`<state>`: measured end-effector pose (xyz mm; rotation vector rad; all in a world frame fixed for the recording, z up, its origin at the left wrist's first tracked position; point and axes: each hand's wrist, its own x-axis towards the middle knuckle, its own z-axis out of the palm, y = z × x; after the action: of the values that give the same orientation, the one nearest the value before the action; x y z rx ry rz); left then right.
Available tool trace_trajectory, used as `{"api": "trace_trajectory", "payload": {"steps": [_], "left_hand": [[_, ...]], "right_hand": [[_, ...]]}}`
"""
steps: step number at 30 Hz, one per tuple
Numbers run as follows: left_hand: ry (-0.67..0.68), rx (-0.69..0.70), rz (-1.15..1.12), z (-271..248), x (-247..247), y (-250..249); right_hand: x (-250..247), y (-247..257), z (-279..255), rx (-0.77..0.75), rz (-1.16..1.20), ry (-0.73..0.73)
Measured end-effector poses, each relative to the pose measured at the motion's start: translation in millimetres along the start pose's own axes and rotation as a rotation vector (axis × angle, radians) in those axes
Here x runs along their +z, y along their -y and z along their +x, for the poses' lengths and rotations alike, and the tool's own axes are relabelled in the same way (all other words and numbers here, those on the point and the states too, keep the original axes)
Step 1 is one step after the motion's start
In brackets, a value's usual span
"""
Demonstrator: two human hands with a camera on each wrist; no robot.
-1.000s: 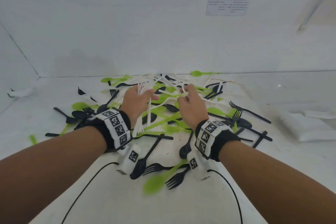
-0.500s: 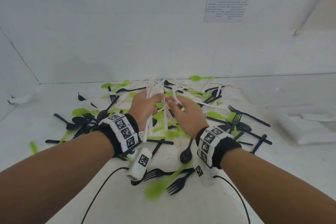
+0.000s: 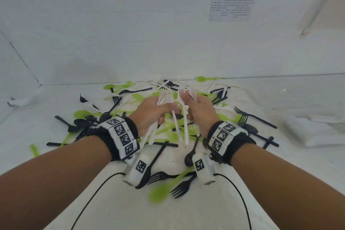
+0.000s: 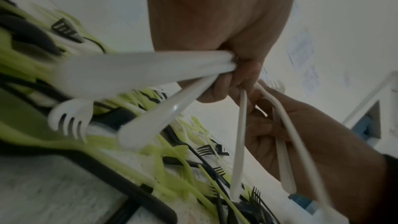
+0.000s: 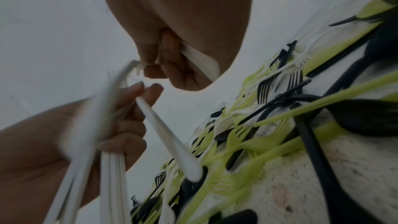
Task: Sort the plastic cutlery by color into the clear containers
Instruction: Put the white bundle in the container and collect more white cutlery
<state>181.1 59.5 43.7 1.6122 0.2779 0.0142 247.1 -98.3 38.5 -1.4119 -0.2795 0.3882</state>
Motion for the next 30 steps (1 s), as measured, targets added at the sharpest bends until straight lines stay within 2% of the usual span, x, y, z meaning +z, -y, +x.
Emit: {"api": "trace_trajectory", "payload": {"steps": [8, 10, 12, 13, 15, 18, 21, 26, 30], "left_hand": [[0.088, 0.058, 0.226, 3.8, -1.8, -2.6], [0.040, 0.079, 0.244, 4.0, -2.9, -0.6], [-0.068, 0.098, 0.232, 3.6, -5.2, -0.5], [-0.114, 0.095, 0.207, 5.6, -7.2, 0.6], [-0.163, 0.083, 0.165, 7.4, -8.9, 0.0], [-0.113, 0.008, 0.091, 10.2, -4.1, -1.8], [-0.059, -0.068, -0.107, 11.2, 5.8, -6.6], [0.046, -0.044, -0.253, 12.8, 11.1, -10.8], [0.131, -0.052, -0.311, 10.0, 5.9, -12.7]], "right_hand": [[6.8, -3.9, 2.0, 0.036, -0.025, 0.051], [3.1, -5.1, 6.6, 0.035, 0.012, -0.063], [-4.1, -8.7, 13.5, 0.051, 0.022, -0.192], [-7.1, -10.4, 15.7, 0.058, 0.005, -0.220], [-8.4, -12.4, 15.0, 0.060, -0.039, -0.180], [-1.5, -11.4, 11.6, 0.046, -0.033, -0.099], [8.1, -7.8, 9.3, 0.054, 0.022, -0.064], [13.2, -6.9, 6.4, 0.057, 0.134, 0.013], [16.7, -6.2, 5.9, 0.047, 0.164, 0.015]]}}
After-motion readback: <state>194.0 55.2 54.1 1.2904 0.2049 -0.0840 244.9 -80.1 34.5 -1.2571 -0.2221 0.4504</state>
